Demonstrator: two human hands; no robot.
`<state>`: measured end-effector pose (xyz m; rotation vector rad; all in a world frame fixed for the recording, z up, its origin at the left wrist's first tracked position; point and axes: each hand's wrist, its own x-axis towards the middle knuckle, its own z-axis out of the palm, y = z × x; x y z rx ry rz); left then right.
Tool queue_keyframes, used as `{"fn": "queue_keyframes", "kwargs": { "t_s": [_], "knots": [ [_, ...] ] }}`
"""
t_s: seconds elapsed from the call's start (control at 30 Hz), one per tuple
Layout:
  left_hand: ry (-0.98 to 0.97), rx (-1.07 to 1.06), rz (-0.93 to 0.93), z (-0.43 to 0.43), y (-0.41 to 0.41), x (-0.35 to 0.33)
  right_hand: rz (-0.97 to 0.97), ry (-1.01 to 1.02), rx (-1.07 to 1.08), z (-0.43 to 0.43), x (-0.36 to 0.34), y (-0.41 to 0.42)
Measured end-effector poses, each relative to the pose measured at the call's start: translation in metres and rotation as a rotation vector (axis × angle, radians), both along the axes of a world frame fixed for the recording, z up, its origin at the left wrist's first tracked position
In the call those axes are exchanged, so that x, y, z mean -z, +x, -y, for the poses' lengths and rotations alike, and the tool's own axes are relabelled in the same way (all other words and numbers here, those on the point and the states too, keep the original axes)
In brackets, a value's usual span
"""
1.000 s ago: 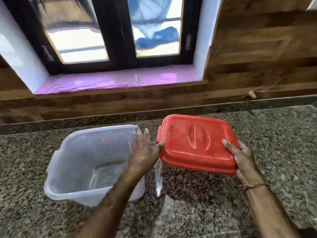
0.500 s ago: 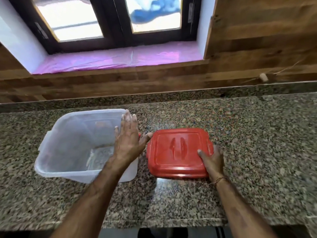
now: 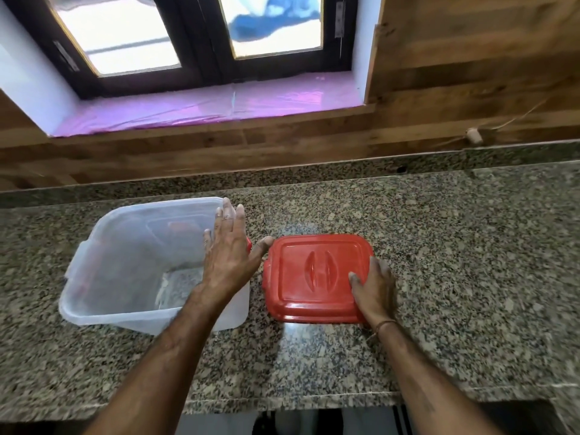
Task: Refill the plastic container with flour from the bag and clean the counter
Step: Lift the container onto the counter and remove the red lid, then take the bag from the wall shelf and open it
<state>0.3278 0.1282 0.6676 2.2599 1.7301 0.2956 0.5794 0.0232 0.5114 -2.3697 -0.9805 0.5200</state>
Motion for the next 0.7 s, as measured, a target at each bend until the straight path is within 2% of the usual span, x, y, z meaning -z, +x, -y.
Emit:
{"fn": "queue_keyframes", "kwargs": {
  "t_s": [0.17,0.3,0.4,0.57,0.7],
  "knots": [
    [0.020,-0.014,0.055,0.007,-0.016,-0.014,0.005,0.204,-0.116,-0.025,-0.056,-0.032],
    [0.074,-0.067,0.063,0.012,-0.064,-0.030,0.031,0.406,-0.216,-0.050,-0.122,-0.078],
    [0.131,-0.132,0.068,0.016,-0.120,-0.042,0.058,0.588,-0.300,-0.070,-0.162,-0.131],
    [0.227,-0.232,0.071,0.027,-0.234,-0.070,0.071,0.756,-0.475,-0.090,-0.212,-0.248],
    [0.261,-0.305,0.037,0.040,-0.332,-0.095,0.084,0.743,-0.649,-0.100,-0.235,-0.342]
  ]
}}
